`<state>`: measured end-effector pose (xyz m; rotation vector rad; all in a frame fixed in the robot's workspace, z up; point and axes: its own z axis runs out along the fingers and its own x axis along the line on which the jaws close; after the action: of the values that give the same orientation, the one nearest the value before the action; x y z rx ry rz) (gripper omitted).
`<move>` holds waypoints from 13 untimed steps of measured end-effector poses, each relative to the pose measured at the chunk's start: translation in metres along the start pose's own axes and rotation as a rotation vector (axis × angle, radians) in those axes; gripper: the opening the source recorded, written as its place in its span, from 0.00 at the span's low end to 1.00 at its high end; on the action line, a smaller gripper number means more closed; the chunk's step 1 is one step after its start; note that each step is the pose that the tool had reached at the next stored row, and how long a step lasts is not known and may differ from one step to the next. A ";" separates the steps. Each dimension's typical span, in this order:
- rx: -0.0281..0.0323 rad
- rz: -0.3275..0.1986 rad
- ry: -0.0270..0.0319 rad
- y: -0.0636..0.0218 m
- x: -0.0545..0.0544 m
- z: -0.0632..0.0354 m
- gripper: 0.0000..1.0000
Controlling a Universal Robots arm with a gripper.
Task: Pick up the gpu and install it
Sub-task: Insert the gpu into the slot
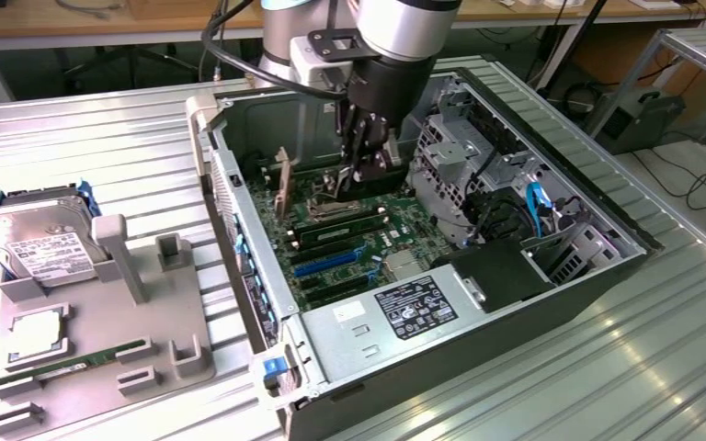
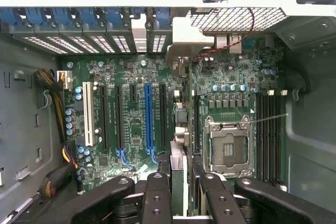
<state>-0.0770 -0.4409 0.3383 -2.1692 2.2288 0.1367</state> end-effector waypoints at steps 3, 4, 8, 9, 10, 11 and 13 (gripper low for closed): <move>0.0000 0.000 0.0001 0.0003 0.000 0.0003 0.26; 0.0000 0.000 0.0000 0.0005 0.000 0.0005 0.26; 0.0000 0.000 0.0000 0.0010 0.001 0.0009 0.26; 0.0000 0.000 0.0000 0.0011 0.001 0.0011 0.26; 0.0000 0.000 0.0000 0.0012 0.001 0.0011 0.26; 0.0000 0.000 0.0000 0.0014 0.001 0.0013 0.26; 0.0000 0.000 0.0000 0.0017 0.001 0.0016 0.26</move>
<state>-0.0788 -0.4417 0.3368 -2.1692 2.2288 0.1368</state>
